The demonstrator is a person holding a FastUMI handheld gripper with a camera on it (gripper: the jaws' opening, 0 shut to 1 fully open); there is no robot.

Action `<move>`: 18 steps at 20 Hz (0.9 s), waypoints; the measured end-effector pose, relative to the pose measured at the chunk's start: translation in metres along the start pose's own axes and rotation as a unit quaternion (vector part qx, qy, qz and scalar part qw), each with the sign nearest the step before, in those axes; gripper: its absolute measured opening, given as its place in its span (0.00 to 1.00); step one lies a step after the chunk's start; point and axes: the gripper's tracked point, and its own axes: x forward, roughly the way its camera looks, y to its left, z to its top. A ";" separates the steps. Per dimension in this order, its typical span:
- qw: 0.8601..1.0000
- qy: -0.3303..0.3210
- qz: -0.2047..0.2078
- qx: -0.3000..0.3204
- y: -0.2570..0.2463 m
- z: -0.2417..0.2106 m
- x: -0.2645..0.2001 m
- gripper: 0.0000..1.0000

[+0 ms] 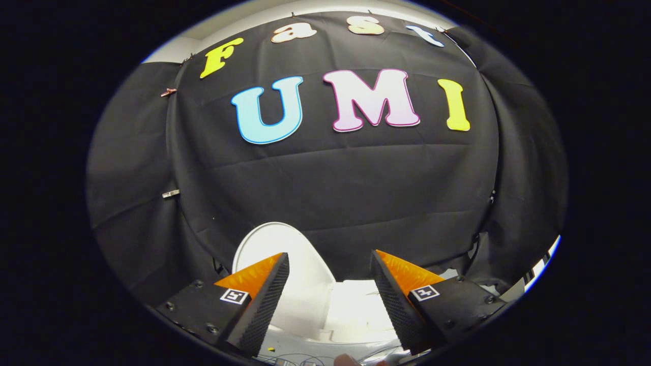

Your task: Open the toilet lid.

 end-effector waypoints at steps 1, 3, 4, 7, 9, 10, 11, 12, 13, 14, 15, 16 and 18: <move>1.000 -0.013 0.002 0.005 -0.013 0.003 0.002 0.99; 1.000 -0.029 -0.006 0.009 -0.044 0.003 0.004 0.99; 0.999 -0.035 -0.012 0.006 -0.060 0.000 0.009 0.99; 0.999 -0.018 -0.036 -0.020 -0.108 -0.022 0.014 0.99; 0.999 -0.003 -0.038 -0.016 -0.129 -0.037 0.019 0.99; 0.999 0.000 -0.037 -0.011 -0.137 -0.043 0.021 0.99; 0.999 0.001 -0.034 -0.007 -0.145 -0.050 0.022 0.99; 0.999 0.002 -0.031 -0.007 -0.151 -0.057 0.026 0.99; 1.000 0.000 -0.029 -0.011 -0.158 -0.064 0.026 0.99; 0.999 -0.004 -0.027 -0.016 -0.165 -0.070 0.026 0.99; 0.999 -0.015 -0.027 -0.019 -0.173 -0.072 0.027 0.99; 0.999 -0.029 -0.015 -0.016 -0.175 -0.074 0.027 0.99; 0.999 -0.049 -0.005 -0.011 -0.183 -0.076 0.024 0.99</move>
